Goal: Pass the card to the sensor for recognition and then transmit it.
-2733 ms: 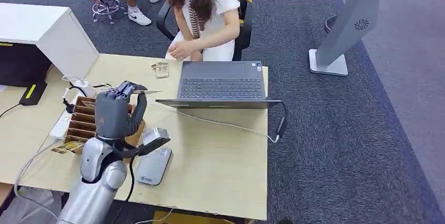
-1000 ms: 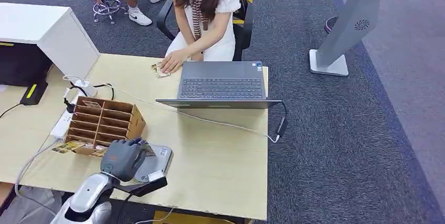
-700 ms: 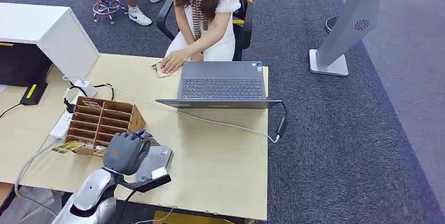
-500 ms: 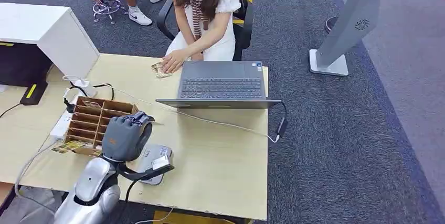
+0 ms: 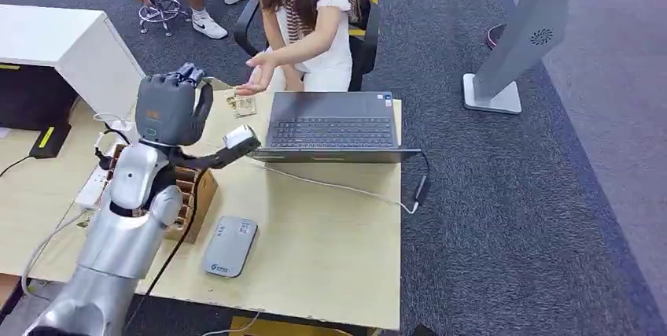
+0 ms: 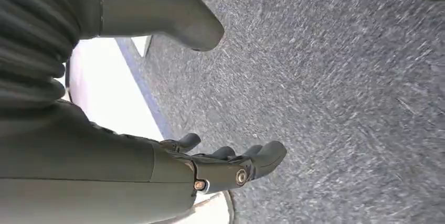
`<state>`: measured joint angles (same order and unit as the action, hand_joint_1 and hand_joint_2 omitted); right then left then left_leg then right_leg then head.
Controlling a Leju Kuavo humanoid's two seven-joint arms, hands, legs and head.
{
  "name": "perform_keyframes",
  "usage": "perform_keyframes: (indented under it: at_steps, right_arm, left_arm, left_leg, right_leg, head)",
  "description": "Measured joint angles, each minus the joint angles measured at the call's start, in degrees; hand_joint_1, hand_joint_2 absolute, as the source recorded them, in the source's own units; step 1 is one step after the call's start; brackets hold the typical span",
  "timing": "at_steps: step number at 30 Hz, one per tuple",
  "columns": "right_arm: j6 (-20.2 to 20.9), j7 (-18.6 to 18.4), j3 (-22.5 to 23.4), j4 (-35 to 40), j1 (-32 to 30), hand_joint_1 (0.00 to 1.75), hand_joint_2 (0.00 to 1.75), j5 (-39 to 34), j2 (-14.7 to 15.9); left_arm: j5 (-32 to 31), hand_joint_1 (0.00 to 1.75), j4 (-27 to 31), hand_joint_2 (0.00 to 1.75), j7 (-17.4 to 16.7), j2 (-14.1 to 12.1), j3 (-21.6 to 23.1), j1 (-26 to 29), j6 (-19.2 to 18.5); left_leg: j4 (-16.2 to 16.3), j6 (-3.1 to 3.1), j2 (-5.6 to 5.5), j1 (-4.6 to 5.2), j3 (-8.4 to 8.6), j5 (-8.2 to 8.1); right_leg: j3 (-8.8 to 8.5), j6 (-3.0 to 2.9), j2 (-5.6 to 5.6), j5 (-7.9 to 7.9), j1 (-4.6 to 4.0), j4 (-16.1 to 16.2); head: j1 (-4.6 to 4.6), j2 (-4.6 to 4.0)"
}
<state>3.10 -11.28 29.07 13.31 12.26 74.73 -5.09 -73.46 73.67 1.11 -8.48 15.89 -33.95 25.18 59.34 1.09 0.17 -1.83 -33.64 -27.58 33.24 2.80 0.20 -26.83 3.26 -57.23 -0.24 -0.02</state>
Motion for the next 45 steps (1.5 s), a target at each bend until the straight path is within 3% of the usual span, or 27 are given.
perform_keyframes:
  at_steps: [6,10,11,22,28,40,42,45]
  right_arm:
    - [0.11,-0.52,-0.87,-0.02,0.77,0.00,1.75,0.20,-0.59]
    - [0.11,-0.65,-0.92,-0.02,0.93,0.00,1.75,0.20,-0.90]
    - [0.13,-0.70,-0.94,-0.04,1.01,0.00,1.75,0.20,-0.92]
    - [0.70,-1.33,-1.07,-0.13,1.22,0.00,1.75,0.06,-1.22]
    - [0.52,-1.31,-1.07,-0.24,1.11,0.00,1.75,-0.18,-1.22]
    - [0.44,-1.31,-1.07,-0.31,1.07,0.00,1.75,-0.22,-1.22]
    - [-0.04,-1.14,-1.07,-0.31,0.97,0.00,1.75,-0.98,-1.22]
    - [-0.79,-0.57,-0.85,-0.31,0.19,0.00,1.75,-2.23,-1.20]
  left_arm:
    - [-1.42,1.75,-12.16,1.75,-1.57,0.68,-1.31,-7.62,0.35]
    - [-1.24,1.75,-15.89,1.75,-1.53,1.09,-1.55,-9.55,0.48]
    - [-1.07,0.00,-16.58,1.75,-1.37,1.29,-1.68,-9.81,0.48]
    - [-0.13,0.00,-20.91,1.75,-1.03,2.93,-1.79,-11.37,-2.91]
    - [2.17,0.00,-18.90,1.75,1.12,3.10,-1.79,-9.12,-2.43]
    - [2.78,0.00,-17.00,1.75,1.45,3.10,-1.79,-7.92,-2.36]
    - [5.10,0.00,-15.00,1.75,3.78,3.04,-1.79,-6.33,-1.08]
    - [9.32,0.00,-6.12,1.75,7.50,1.92,-1.81,0.76,1.51]
  left_leg:
    - [0.00,0.02,0.02,0.00,-0.01,0.01]
    - [0.00,0.02,0.01,0.00,-0.02,0.01]
    - [0.00,0.02,0.01,0.00,-0.02,0.00]
    - [0.00,0.02,0.02,0.00,-0.02,0.01]
    - [0.00,0.02,0.01,0.00,-0.03,0.00]
    - [0.00,0.02,0.02,0.00,-0.04,0.00]
    - [-0.01,0.01,0.05,0.00,-0.04,-0.01]
    - [-0.02,0.00,0.09,0.01,-0.03,-0.07]
  right_leg:
    - [0.01,0.00,0.04,0.00,0.00,-0.02]
    - [0.01,0.00,0.02,-0.01,0.00,-0.02]
    - [0.02,0.00,0.03,-0.01,0.00,-0.02]
    - [0.01,0.00,0.02,-0.01,0.00,-0.02]
    - [0.02,0.00,0.03,-0.02,0.00,-0.01]
    - [0.01,0.00,0.02,-0.01,0.00,-0.02]
    - [-0.01,0.00,0.05,-0.02,0.01,-0.02]
    - [-0.01,-0.04,0.10,-0.08,0.01,-0.02]
  head:
    - [0.00,0.00]
    - [0.02,0.00]
    - [0.00,0.00]
    - [0.00,0.00]
    - [0.00,0.00]
    - [0.00,0.00]
    - [-0.02,0.00]
    - [0.07,0.00]
